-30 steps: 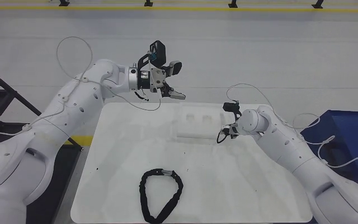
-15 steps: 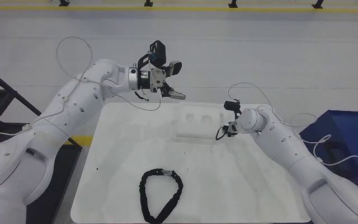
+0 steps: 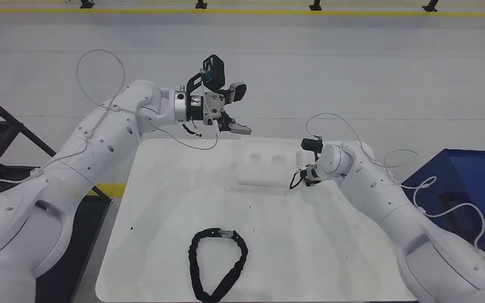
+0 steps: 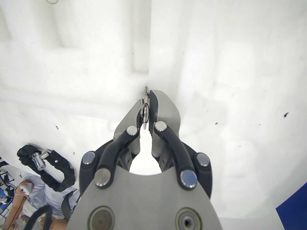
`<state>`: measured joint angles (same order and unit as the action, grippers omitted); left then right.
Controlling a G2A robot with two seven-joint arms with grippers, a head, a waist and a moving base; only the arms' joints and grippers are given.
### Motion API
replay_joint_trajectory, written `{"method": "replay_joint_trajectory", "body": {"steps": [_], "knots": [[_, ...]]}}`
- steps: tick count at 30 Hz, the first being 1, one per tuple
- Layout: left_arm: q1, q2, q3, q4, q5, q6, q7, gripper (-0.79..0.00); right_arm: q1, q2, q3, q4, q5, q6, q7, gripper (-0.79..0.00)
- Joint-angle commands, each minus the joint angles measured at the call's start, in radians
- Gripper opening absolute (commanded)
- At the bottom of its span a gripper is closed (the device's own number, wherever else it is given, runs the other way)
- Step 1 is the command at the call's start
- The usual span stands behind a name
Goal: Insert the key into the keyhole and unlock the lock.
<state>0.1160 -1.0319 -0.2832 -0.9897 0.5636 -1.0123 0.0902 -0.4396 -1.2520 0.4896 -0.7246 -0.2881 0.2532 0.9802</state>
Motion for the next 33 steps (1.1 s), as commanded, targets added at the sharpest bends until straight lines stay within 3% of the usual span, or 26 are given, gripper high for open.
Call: {"method": "replay_joint_trajectory", "body": {"steps": [1, 9, 16, 25, 30, 33], "knots": [[0.0, 0.0, 0.0, 0.0, 0.0, 0.0, 0.0, 0.0, 0.008, -0.002, 0.005, 0.002, -0.005, -0.001, 0.01, -0.785], [0.0, 0.0, 0.0, 0.0, 0.0, 0.0, 0.0, 0.0, 0.033, 0.013, 0.036, -0.039, -0.053, 0.019, 0.081, -0.785], [0.0, 0.0, 0.0, 0.0, 0.0, 0.0, 0.0, 0.0, 0.006, 0.067, 0.137, -0.17, -0.018, -0.036, 0.159, -0.785], [0.0, 0.0, 0.0, 0.0, 0.0, 0.0, 0.0, 0.0, -0.129, 0.177, 0.345, -0.53, -0.025, -0.07, 0.247, -0.785], [0.0, 0.0, 0.0, 0.0, 0.0, 0.0, 0.0, 0.0, -0.275, 0.243, 0.503, -0.823, -0.07, -0.046, 0.293, -0.785], [0.0, 0.0, 0.0, 0.0, 0.0, 0.0, 0.0, 0.0, -0.371, 0.271, 0.609, -0.944, -0.026, -0.09, 0.3, -0.785]]}}
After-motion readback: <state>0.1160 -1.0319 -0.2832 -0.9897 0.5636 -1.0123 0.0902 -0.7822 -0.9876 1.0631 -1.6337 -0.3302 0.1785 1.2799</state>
